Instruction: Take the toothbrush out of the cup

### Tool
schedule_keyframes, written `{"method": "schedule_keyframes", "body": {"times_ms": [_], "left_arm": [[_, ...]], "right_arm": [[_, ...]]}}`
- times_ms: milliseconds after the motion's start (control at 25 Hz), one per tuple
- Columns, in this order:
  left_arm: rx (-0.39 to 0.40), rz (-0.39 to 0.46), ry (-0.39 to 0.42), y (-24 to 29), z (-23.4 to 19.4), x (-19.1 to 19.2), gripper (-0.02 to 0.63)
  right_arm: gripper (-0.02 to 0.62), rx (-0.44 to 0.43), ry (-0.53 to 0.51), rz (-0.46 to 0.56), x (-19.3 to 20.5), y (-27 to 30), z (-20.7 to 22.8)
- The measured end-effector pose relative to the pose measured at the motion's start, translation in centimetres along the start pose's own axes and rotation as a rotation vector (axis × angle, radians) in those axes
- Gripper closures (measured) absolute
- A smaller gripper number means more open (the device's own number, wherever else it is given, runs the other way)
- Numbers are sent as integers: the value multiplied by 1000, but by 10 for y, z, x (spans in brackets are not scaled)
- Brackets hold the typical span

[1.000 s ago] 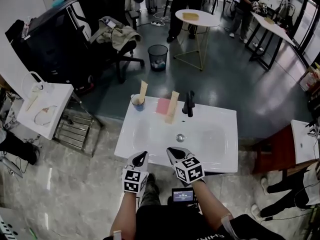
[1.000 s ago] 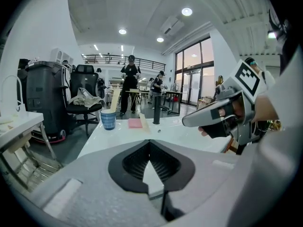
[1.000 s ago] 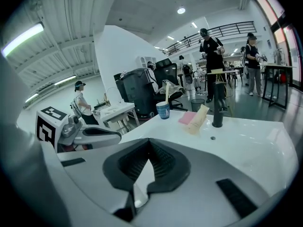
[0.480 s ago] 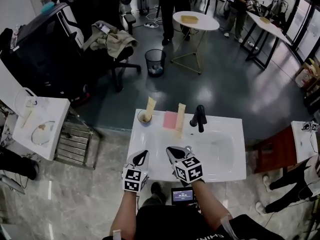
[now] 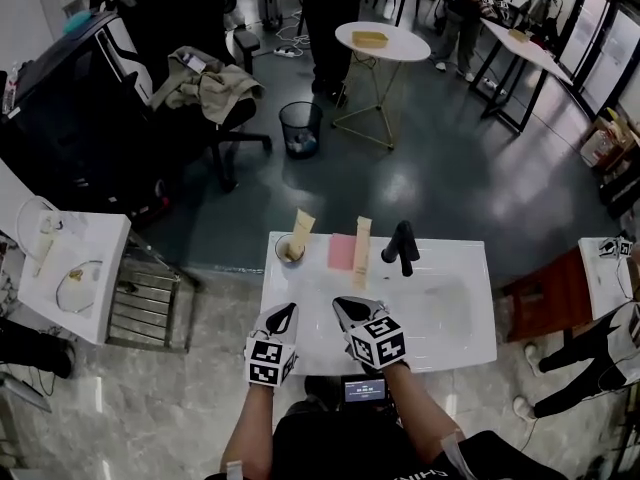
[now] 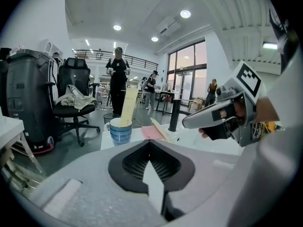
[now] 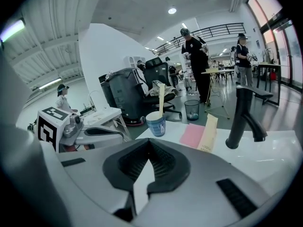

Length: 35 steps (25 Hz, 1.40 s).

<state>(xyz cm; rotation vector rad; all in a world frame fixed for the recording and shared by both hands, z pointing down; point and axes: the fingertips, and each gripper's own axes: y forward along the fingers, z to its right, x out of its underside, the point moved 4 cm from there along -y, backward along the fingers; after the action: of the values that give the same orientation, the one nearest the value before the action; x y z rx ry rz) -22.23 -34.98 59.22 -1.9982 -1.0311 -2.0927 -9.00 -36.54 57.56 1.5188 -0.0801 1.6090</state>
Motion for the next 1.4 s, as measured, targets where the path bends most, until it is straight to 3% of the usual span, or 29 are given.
{"method": "schedule_keyframes", "body": {"times_ms": [680,1400], "left_arm": [[-68,32,50,20,12,-42,597],[-81,41,61,15,14,-42,597]], "right_arm": [[586,-88,-95,41,-42,3,18],[586,-111,-126,56,-47,6,10]]}}
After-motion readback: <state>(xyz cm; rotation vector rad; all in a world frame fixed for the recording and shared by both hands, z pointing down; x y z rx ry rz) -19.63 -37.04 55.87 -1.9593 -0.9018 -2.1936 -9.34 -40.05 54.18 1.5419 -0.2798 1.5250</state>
